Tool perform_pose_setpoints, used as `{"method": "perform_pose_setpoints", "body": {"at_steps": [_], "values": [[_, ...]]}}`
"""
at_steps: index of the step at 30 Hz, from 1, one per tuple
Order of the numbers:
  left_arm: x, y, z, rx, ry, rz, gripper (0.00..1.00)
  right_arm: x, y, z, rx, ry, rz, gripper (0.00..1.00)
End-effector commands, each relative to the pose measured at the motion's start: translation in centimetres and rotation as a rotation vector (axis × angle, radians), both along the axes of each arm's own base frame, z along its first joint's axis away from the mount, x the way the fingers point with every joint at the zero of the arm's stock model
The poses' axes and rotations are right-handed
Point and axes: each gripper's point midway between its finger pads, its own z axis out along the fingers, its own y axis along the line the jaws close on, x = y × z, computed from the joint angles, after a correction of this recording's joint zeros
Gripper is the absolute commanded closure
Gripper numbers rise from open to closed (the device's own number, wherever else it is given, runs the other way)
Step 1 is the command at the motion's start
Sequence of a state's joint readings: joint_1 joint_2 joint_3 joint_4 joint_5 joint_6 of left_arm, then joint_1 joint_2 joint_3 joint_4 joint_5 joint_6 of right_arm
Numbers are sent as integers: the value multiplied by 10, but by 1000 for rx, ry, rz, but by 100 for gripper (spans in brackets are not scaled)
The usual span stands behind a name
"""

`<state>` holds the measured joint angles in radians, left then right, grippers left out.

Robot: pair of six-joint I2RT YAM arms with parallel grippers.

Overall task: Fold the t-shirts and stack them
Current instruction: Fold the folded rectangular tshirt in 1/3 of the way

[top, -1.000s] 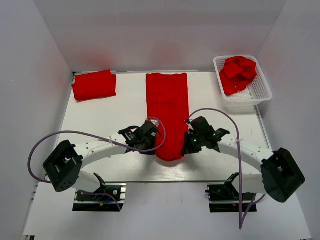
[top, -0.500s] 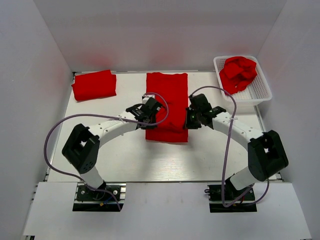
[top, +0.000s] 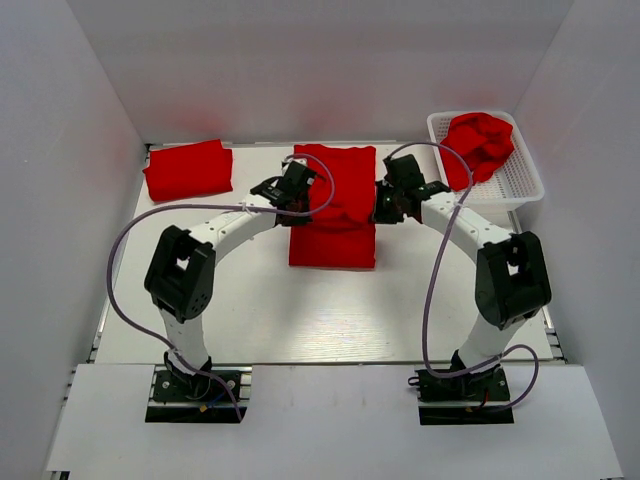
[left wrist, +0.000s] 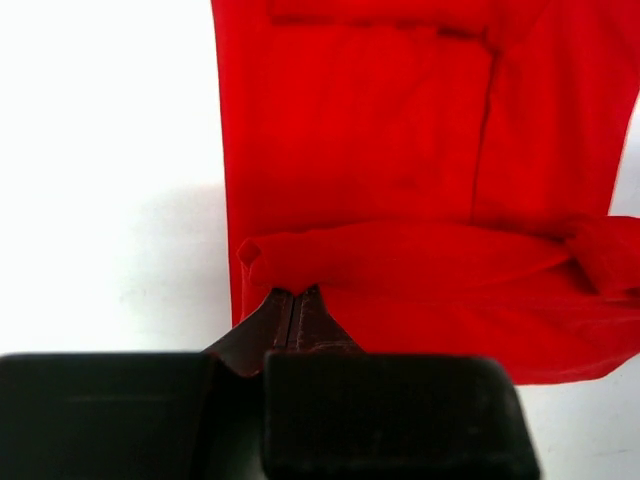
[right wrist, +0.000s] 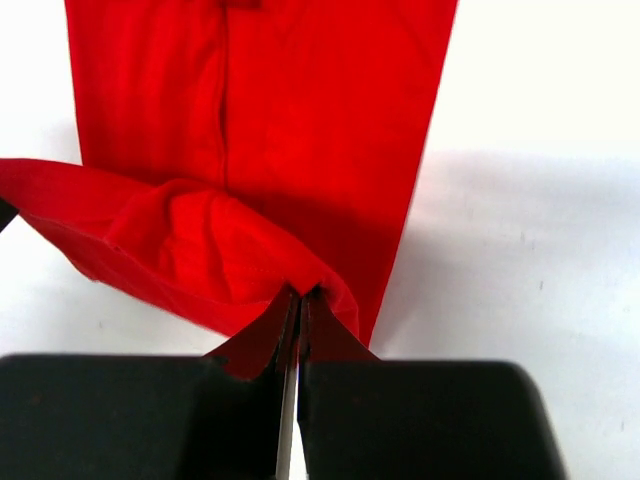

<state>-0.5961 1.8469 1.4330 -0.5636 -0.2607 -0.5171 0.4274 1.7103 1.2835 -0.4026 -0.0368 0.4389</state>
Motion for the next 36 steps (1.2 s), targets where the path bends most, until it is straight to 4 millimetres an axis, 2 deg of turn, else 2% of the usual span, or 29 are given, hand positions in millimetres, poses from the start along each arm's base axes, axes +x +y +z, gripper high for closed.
{"method": "perform_pose_setpoints", "body": {"at_steps": [1,3,4,6,8,9,13,15,17,19,21,23,24,25,26,27,28,29,30,31,32,33,34,35,36], "values": [[28,-1,22,-39,-60,-15,100,23,0,14,17,-39,9,100],[36,-1,21,-47,-58,-9,100,31,3,11,33,-28,16,100],[36,-5,12,-46,-42,-26,100,33,3,11,36,-27,19,100],[45,-5,18,-55,-62,-32,100,42,5,7,44,-18,12,100],[54,1,9,-53,-60,-12,100,48,3,3,49,-8,8,100],[56,-1,13,-58,-67,-28,100,51,5,-2,51,2,10,100],[64,0,2,-68,-49,-35,100,64,4,-8,60,12,-1,100],[65,-6,-11,-79,-23,-53,100,67,5,-14,67,29,0,100],[75,-7,-14,-85,-32,-57,100,68,8,-21,72,44,0,100],[83,-12,-24,-87,-22,-50,100,75,8,-23,82,32,3,100],[85,-9,-33,-89,1,-25,100,88,11,-29,96,22,-5,100],[99,-3,-34,-99,-12,42,100,102,10,-31,111,11,-25,94],[107,13,-37,-78,-8,101,100,108,12,-32,118,4,-26,78],[125,13,-14,-110,-41,130,92,128,13,-25,152,-31,-53,67],[126,20,-14,-102,-8,155,76,136,13,-20,177,-45,-54,60],[145,27,-1,-116,-46,191,32,146,15,-13,196,-75,-51,54],[153,32,10,-121,-75,206,20,169,9,7,238,-119,-79,50],[158,35,17,-129,-91,215,7,171,15,18,277,-128,-50,47],[166,42,21,-139,-114,229,0,177,19,32,308,-157,-28,41],[169,41,42,-163,-160,227,0,181,14,40,319,-183,-31,39],[171,48,48,-163,-177,232,0,180,15,55,337,-209,-9,37],[167,50,48,-163,-176,232,0,177,13,54,333,-208,-7,32],[164,57,62,-171,-195,242,0,173,15,55,329,-209,3,19],[161,59,66,-168,-204,235,0,159,11,51,310,-197,29,17],[150,63,54,-141,-178,222,0,155,9,49,307,-197,31,10]]}}
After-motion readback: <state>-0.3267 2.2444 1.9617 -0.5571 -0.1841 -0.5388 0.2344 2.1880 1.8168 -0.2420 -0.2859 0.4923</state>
